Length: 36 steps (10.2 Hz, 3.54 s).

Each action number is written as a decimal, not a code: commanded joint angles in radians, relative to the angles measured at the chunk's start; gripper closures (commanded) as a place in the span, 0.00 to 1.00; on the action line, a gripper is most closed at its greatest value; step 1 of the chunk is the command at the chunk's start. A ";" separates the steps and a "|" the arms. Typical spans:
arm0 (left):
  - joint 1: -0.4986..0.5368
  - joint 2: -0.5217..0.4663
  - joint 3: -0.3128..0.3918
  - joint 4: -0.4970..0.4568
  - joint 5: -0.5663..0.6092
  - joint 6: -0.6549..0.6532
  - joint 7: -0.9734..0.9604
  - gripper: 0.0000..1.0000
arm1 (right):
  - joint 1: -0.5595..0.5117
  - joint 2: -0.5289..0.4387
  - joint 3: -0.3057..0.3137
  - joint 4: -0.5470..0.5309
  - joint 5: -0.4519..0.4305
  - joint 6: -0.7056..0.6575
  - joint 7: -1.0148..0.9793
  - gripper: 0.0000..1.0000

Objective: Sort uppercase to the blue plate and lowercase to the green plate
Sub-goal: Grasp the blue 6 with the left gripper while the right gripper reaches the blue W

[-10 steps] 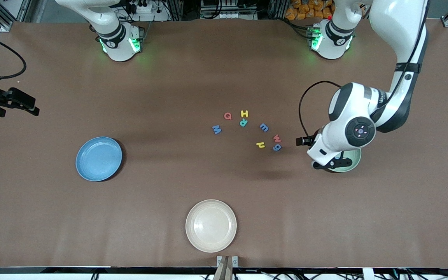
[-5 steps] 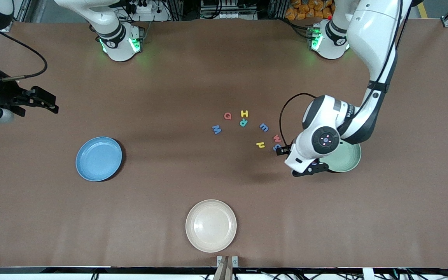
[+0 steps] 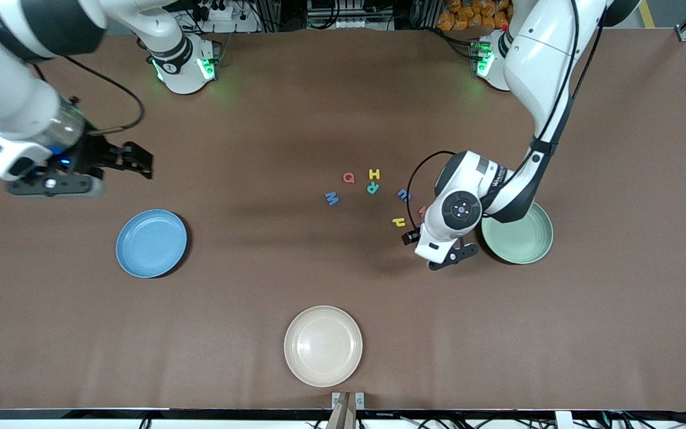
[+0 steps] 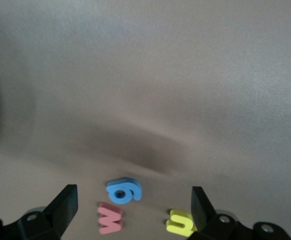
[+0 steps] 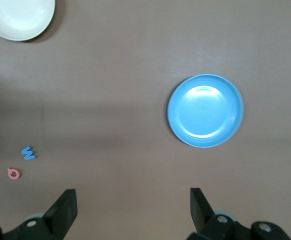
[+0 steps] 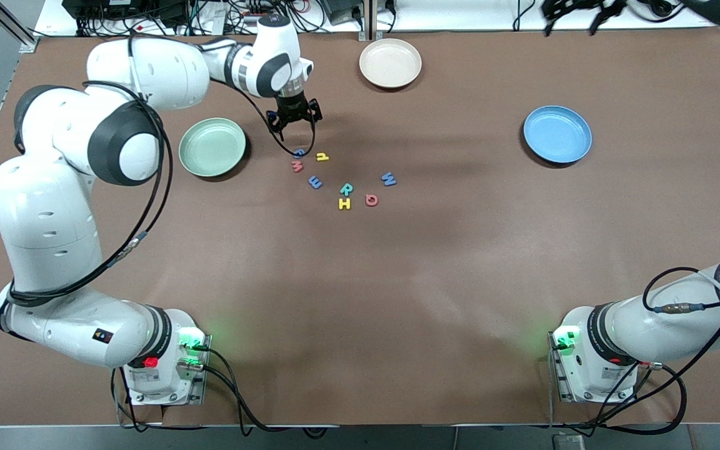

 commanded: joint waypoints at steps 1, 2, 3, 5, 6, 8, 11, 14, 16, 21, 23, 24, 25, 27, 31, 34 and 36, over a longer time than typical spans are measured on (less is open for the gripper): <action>-0.010 -0.059 0.005 -0.128 0.023 0.100 -0.058 0.00 | 0.049 0.035 -0.007 -0.049 -0.006 0.065 0.016 0.00; -0.010 -0.098 0.005 -0.208 0.025 0.175 -0.058 0.00 | 0.074 0.067 -0.007 -0.049 -0.006 0.071 0.032 0.00; -0.010 -0.125 0.005 -0.279 0.029 0.251 -0.060 0.00 | 0.103 0.098 -0.007 -0.049 -0.006 0.091 0.081 0.00; -0.012 -0.130 0.005 -0.302 0.029 0.291 -0.070 0.00 | 0.194 0.154 -0.007 -0.051 -0.008 0.134 0.196 0.00; -0.012 -0.130 0.005 -0.302 0.029 0.292 -0.073 0.00 | 0.233 0.191 -0.007 -0.052 -0.005 0.160 0.201 0.00; -0.016 -0.122 0.007 -0.301 0.029 0.297 -0.078 0.00 | 0.299 0.251 -0.007 -0.063 -0.002 0.232 0.201 0.00; -0.025 -0.097 0.011 -0.290 0.029 0.297 -0.083 0.00 | 0.356 0.285 -0.006 -0.181 0.003 0.416 0.201 0.00; -0.027 -0.090 0.011 -0.289 0.031 0.297 -0.083 0.00 | 0.399 0.305 -0.006 -0.221 0.005 0.461 0.215 0.00; -0.027 -0.079 0.010 -0.284 0.072 0.297 -0.084 0.00 | 0.436 0.331 -0.006 -0.282 0.008 0.575 0.215 0.00; -0.027 -0.067 0.010 -0.272 0.081 0.297 -0.118 0.86 | 0.504 0.408 -0.006 -0.287 0.061 0.691 0.231 0.00; -0.027 -0.067 0.010 -0.270 0.081 0.297 -0.139 1.00 | 0.507 0.422 -0.004 -0.299 0.063 0.749 0.229 0.00; -0.027 -0.067 0.010 -0.270 0.081 0.297 -0.139 1.00 | 0.508 0.426 -0.004 -0.304 0.061 0.774 0.229 0.01; -0.027 -0.068 0.010 -0.270 0.081 0.297 -0.141 1.00 | 0.508 0.444 -0.001 -0.302 0.063 0.783 0.227 0.02; -0.027 -0.068 0.010 -0.266 0.081 0.297 -0.158 1.00 | 0.511 0.484 0.012 -0.296 0.063 0.833 0.229 0.05; -0.004 -0.083 0.010 -0.255 0.081 0.294 -0.153 1.00 | 0.533 0.520 0.017 -0.281 0.112 0.851 0.241 0.10; 0.010 -0.087 0.011 -0.227 0.081 0.289 -0.156 1.00 | 0.537 0.527 0.019 -0.267 0.118 0.851 0.243 0.10; 0.011 -0.090 0.011 -0.227 0.080 0.288 -0.153 1.00 | 0.542 0.538 0.017 -0.250 0.135 0.851 0.243 0.11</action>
